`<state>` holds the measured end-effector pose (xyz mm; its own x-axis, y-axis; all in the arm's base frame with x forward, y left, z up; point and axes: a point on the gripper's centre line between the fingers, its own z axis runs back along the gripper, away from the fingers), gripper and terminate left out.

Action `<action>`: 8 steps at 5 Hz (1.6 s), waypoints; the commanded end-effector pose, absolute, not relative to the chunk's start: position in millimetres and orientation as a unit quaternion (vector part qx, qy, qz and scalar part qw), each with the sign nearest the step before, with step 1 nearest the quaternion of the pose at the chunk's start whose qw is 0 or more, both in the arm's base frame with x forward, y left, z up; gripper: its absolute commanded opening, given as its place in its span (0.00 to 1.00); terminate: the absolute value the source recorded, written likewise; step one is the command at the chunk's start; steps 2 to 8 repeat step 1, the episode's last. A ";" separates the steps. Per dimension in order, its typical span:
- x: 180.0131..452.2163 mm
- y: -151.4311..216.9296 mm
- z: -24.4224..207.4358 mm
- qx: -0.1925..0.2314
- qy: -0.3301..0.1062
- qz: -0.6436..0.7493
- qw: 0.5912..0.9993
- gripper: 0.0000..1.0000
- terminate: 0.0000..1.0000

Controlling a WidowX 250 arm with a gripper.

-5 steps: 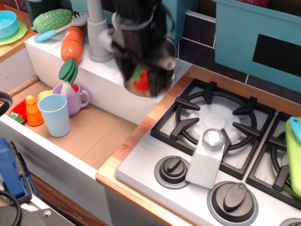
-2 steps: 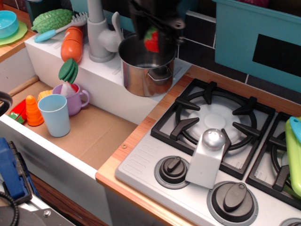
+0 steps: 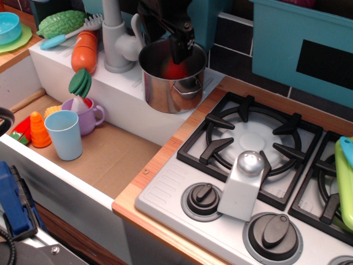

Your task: Put strawberry in pot

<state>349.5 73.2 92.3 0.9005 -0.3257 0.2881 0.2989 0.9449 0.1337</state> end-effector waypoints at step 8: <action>356.4 77.0 107.0 0.053 -0.178 -0.163 0.969 1.00 1.00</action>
